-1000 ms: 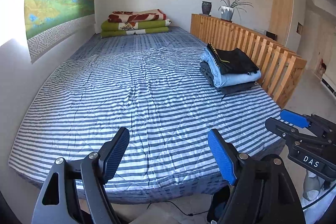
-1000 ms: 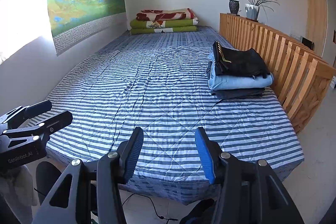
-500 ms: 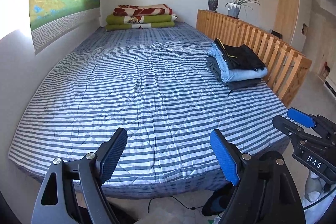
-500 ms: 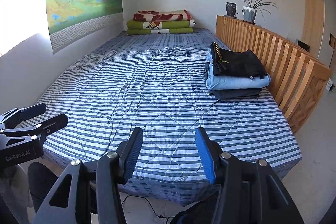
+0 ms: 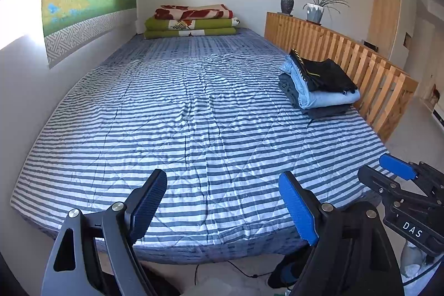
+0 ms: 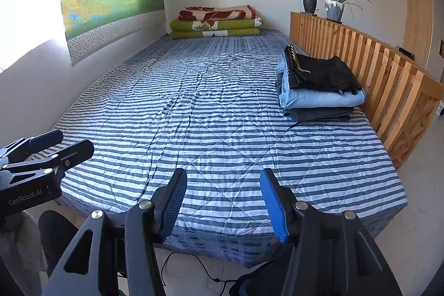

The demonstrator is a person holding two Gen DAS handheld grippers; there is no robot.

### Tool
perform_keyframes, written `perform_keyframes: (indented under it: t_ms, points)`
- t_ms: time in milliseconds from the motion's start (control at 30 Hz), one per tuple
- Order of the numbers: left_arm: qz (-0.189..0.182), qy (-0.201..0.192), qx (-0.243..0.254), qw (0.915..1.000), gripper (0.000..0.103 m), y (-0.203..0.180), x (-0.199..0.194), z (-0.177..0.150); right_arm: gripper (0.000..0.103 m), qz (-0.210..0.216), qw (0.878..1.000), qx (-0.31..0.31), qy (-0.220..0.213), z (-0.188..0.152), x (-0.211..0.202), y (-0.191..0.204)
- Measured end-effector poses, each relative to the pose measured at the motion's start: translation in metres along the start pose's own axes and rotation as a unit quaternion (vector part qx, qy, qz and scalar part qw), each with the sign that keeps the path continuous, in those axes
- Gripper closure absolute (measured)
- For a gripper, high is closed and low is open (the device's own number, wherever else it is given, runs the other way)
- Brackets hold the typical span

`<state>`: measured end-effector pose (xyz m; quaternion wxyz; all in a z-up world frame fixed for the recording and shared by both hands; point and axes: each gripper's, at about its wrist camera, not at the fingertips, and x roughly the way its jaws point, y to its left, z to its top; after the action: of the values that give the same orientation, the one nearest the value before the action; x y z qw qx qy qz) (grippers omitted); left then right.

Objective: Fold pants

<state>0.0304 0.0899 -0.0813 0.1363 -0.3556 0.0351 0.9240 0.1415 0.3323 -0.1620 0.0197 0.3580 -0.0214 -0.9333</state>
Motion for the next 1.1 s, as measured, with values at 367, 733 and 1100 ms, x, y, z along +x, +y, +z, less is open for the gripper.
perform_keyframes:
  t_ms: [367, 733, 1100]
  points:
    - [-0.005, 0.010, 0.002, 0.9999, 0.018, -0.002, 0.012, -0.002, 0.052, -0.009, 1.000, -0.002, 0.003, -0.003, 0.004, 0.002]
    - [-0.008, 0.013, -0.009, 0.9998, 0.017, 0.004, 0.018, -0.009, 0.051, -0.026, 1.000, 0.013, 0.007, 0.000, 0.004, 0.001]
    - [-0.004, 0.015, -0.015, 0.9998, 0.017, 0.011, 0.019, -0.013, 0.051, -0.025, 1.000, 0.012, 0.013, -0.001, 0.008, 0.009]
